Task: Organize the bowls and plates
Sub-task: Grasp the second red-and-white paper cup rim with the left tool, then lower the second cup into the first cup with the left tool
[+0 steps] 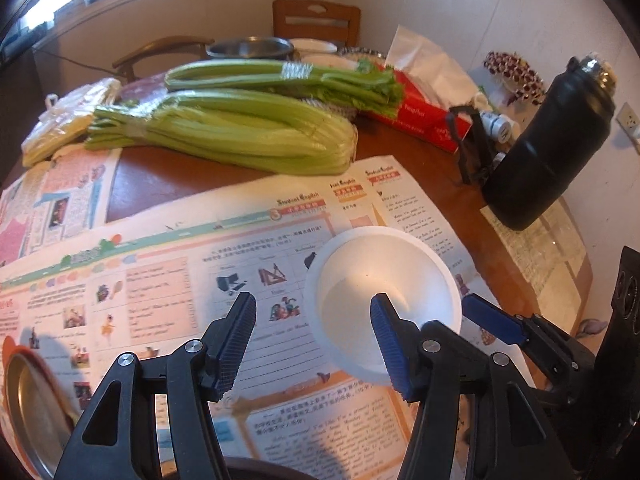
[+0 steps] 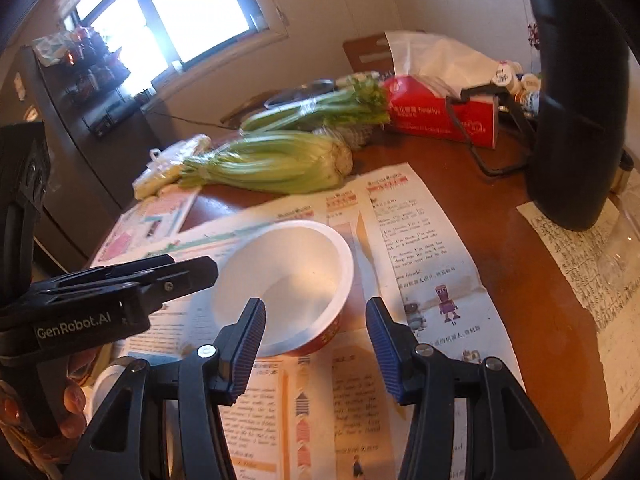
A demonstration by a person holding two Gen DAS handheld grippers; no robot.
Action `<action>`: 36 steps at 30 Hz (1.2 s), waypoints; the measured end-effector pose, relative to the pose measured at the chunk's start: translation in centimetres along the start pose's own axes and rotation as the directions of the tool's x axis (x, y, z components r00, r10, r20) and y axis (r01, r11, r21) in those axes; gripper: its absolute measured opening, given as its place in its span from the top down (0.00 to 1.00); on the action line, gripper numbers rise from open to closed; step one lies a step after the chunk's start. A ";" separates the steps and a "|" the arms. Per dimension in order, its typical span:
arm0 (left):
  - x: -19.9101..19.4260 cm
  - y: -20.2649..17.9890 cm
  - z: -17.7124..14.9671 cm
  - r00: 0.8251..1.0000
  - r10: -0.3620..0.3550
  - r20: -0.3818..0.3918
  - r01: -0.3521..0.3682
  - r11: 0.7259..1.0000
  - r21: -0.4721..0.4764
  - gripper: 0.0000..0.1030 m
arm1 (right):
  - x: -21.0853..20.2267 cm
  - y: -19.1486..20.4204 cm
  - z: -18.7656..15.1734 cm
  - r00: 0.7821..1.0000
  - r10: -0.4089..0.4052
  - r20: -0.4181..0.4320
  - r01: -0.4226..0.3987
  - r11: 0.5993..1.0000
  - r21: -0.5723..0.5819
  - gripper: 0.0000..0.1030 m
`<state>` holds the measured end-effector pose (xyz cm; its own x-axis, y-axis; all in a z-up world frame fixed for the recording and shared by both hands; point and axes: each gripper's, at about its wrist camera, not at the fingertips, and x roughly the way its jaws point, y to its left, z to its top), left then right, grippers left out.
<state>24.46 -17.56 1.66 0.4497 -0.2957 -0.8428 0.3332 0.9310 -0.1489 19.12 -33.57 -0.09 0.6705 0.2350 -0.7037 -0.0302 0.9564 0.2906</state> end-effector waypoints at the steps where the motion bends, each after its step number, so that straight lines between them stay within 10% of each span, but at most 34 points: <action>1: 0.4 -0.1 0.0 1.000 -0.003 -0.010 0.003 1.000 0.004 0.40 | 0.5 -0.1 0.1 1.000 0.005 -0.009 -0.005 1.000 -0.004 0.49; 36: 2.2 1.6 -1.4 0.996 -0.056 -0.070 0.052 0.997 -0.061 0.50 | 0.6 2.5 -1.5 0.997 0.072 -0.007 -0.072 0.995 -0.063 0.54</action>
<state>24.86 -16.41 -1.14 0.3714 -0.3315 -0.8673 0.3051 0.9258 -0.2232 18.29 -30.75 -0.77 0.6617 0.3042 -0.6853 -0.1252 0.9460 0.2989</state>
